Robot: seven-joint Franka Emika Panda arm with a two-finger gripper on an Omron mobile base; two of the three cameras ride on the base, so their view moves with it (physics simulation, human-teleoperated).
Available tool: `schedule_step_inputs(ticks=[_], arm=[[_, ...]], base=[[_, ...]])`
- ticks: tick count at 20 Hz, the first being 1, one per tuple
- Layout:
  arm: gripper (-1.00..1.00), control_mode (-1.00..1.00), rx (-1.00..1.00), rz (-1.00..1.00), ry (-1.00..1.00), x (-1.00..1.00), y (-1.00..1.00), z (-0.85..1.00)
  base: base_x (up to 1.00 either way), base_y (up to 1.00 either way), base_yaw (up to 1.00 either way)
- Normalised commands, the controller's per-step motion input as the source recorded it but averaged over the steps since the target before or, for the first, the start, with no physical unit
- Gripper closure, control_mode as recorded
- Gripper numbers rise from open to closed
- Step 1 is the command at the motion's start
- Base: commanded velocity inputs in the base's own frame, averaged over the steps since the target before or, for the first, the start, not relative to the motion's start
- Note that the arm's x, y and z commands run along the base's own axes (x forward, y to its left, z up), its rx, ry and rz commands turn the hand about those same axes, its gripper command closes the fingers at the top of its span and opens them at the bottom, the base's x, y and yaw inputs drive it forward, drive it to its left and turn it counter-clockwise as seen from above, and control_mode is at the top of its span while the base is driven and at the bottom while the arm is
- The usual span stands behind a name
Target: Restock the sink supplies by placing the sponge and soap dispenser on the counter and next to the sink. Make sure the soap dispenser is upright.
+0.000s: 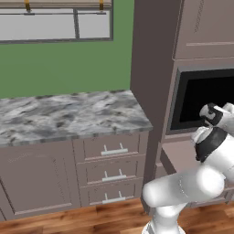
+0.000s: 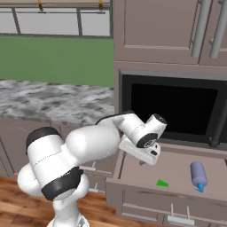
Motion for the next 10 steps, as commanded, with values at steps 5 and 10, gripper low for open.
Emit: schedule_step_inputs(ticks=[5, 10], arm=[[-1.00, -1.00, 0.00, 0.06, 0.00, 0.00, -0.27, -0.59], [-1.00, -1.00, 0.00, 0.07, 0.00, 0.00, -0.26, -0.63]], base=[[0.00, 0.00, 0.00], [0.00, 0.00, 0.00]])
